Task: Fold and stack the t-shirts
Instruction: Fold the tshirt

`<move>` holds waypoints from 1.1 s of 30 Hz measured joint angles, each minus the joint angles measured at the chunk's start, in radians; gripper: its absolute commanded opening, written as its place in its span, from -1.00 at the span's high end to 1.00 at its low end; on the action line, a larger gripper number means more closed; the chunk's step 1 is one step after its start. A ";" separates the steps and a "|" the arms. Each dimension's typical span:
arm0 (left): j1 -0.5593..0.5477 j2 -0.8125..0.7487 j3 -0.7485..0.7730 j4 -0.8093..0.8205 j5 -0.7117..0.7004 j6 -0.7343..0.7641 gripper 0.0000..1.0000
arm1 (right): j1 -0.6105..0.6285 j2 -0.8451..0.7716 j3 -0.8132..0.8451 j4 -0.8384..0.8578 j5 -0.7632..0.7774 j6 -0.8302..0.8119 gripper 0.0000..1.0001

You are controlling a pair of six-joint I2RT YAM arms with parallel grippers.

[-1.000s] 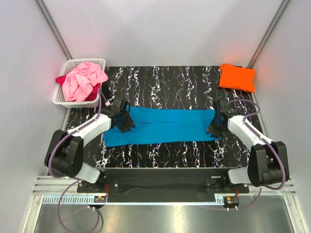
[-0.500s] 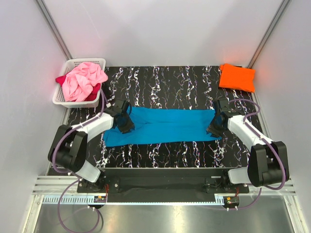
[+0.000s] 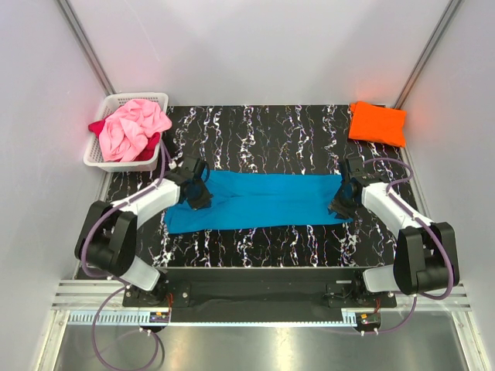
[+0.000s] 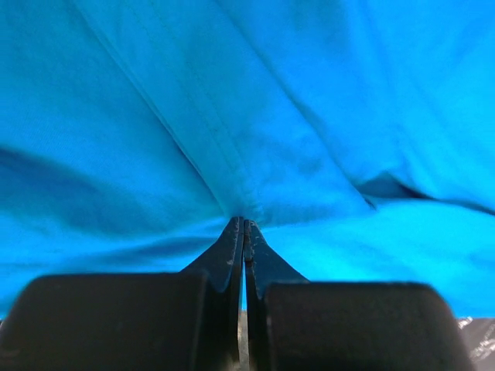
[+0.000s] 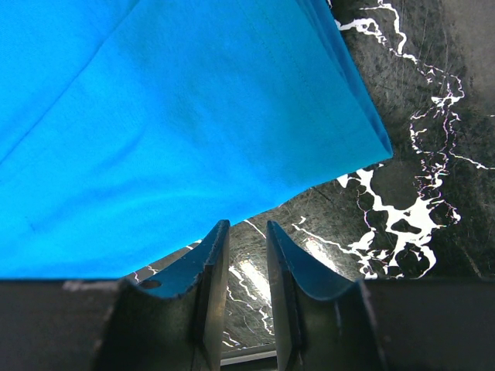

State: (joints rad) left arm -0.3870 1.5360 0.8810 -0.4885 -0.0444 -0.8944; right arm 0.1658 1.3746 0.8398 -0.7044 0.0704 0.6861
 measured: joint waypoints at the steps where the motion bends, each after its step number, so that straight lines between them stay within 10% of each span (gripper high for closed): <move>1: -0.001 -0.012 0.006 -0.005 -0.001 0.002 1.00 | 0.000 0.000 0.000 0.000 0.000 0.000 0.35; 13: -0.003 0.034 0.239 -0.010 -0.029 0.064 0.97 | 0.000 0.021 0.017 -0.002 0.001 -0.007 0.34; 17: -0.003 0.197 0.346 0.032 -0.055 0.121 0.38 | 0.000 0.058 0.053 -0.002 0.001 -0.022 0.35; 22: -0.006 0.300 0.361 0.086 -0.121 0.176 0.27 | 0.000 0.087 0.086 -0.001 0.001 -0.037 0.34; 33: -0.024 -0.043 0.141 0.216 -0.233 0.224 0.19 | 0.001 0.170 0.130 -0.002 0.025 -0.111 0.21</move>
State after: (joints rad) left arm -0.4107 1.4929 1.0218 -0.2722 -0.2775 -0.6701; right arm 0.1665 1.5444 0.9703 -0.7059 0.0952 0.5755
